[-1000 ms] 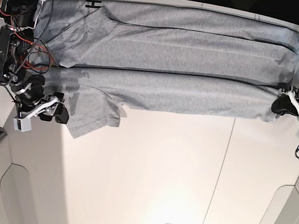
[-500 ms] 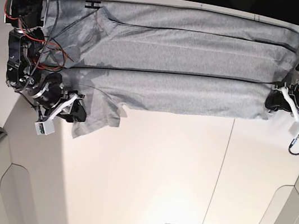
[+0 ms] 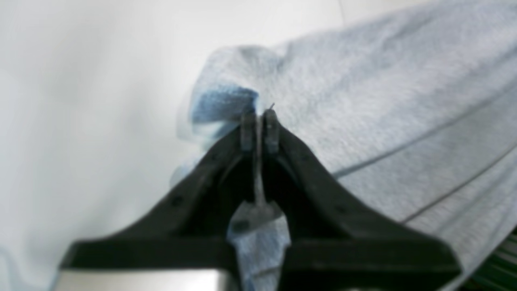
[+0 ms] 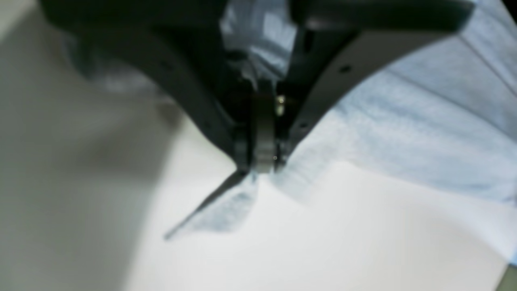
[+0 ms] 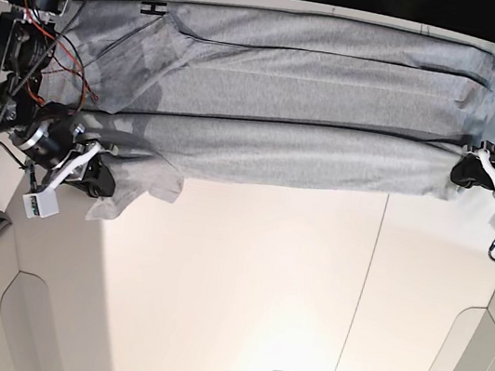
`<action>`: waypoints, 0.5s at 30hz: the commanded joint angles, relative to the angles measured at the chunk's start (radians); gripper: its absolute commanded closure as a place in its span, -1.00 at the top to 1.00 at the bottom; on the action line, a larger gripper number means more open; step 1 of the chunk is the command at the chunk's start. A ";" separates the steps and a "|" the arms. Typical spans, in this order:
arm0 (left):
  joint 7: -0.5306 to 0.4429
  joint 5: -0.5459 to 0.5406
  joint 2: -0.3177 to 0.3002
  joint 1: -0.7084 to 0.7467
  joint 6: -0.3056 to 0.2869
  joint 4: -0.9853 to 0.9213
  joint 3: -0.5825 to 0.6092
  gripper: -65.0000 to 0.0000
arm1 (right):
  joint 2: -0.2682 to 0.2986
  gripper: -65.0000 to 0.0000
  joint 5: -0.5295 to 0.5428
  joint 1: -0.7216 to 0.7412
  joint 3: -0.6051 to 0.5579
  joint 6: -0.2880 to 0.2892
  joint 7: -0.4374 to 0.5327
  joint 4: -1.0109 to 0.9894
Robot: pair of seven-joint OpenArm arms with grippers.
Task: Fold the T-shirt properly
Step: 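Fold the hem edge over toward the shoulder fold with both grippers, then release the hem and regrasp the strip's end with the left gripper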
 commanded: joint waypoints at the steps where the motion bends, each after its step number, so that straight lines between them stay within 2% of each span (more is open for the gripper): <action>1: 0.002 -0.037 -0.035 0.001 -0.004 0.026 -0.011 -1.00 | 0.011 -1.00 0.038 -0.012 0.026 0.006 -0.003 0.062; 3: 0.029 -0.071 -0.046 0.021 -0.004 0.052 -0.011 -1.00 | 0.011 -1.00 0.071 -0.068 0.058 0.006 -0.025 0.147; 7: 0.065 -0.072 -0.049 0.055 -0.004 0.107 -0.011 -1.00 | 0.011 -1.00 0.100 -0.174 0.093 0.006 -0.034 0.253; 15: 0.072 -0.068 -0.075 0.118 -0.004 0.124 -0.011 -1.00 | 0.011 -1.00 0.139 -0.348 0.101 0.006 -0.020 0.281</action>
